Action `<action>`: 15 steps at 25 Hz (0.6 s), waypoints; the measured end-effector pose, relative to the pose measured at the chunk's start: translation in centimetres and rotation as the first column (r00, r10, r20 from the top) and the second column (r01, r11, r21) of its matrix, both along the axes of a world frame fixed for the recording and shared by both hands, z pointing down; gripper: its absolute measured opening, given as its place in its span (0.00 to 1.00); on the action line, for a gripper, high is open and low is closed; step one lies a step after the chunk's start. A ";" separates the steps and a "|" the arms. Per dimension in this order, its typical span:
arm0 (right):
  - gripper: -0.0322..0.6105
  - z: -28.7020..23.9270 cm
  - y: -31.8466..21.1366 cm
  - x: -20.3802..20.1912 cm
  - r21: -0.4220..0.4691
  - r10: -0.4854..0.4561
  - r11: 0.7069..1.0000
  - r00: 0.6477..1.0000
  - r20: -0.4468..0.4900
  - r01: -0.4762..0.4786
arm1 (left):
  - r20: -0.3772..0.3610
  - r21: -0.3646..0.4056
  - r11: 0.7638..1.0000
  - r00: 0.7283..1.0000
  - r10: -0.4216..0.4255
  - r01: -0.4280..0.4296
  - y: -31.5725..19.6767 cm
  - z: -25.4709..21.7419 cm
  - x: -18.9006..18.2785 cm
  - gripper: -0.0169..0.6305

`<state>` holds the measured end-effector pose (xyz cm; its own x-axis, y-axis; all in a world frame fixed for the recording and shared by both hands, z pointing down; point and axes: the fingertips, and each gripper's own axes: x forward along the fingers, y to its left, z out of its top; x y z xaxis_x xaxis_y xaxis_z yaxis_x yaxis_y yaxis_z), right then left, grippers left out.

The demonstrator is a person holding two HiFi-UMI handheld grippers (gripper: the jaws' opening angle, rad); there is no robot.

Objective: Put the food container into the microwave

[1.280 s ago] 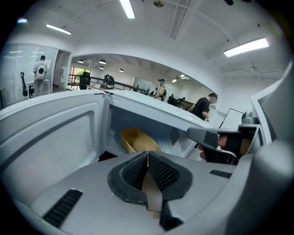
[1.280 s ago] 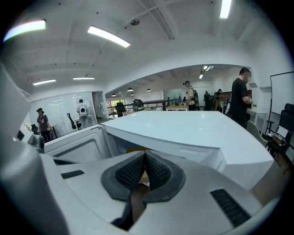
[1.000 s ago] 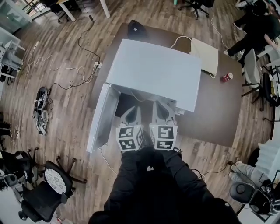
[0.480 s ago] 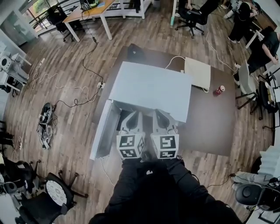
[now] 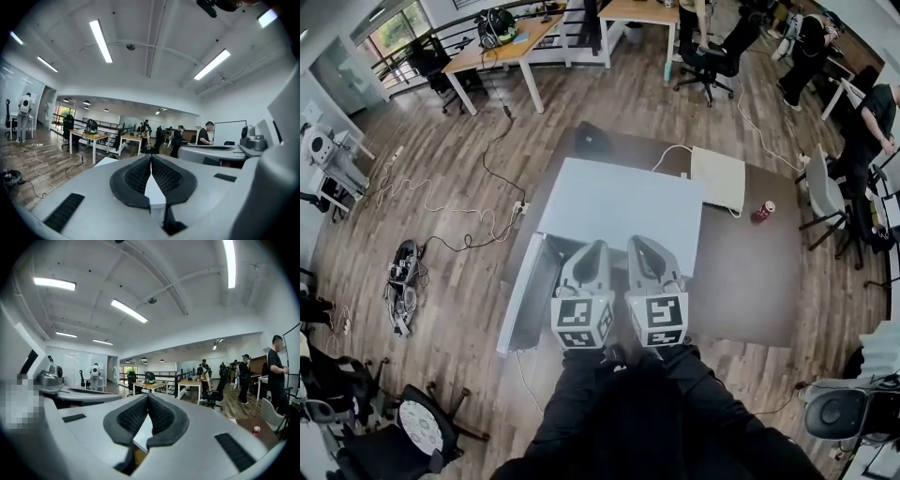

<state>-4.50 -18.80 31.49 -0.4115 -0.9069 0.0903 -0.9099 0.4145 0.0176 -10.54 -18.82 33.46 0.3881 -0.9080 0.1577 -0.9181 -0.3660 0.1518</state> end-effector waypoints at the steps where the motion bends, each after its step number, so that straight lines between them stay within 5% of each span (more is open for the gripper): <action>1: 0.09 -0.4 -0.1 0.0 0.008 -0.002 1.000 1.000 0.001 0.002 | 0.000 0.006 1.000 1.000 0.000 0.000 0.0 -0.3 0.0 0.08; 15: 0.09 -2.3 -0.5 1.1 0.063 0.005 0.998 1.000 -0.014 -0.004 | 0.009 0.038 0.999 1.000 0.003 -0.003 -0.5 -1.8 0.7 0.08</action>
<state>-3.44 -19.28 29.16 -0.4065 -0.9129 0.0384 -0.9112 0.4081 0.0560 -9.85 -19.32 31.64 0.3894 -0.9124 0.1263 -0.9184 -0.3740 0.1291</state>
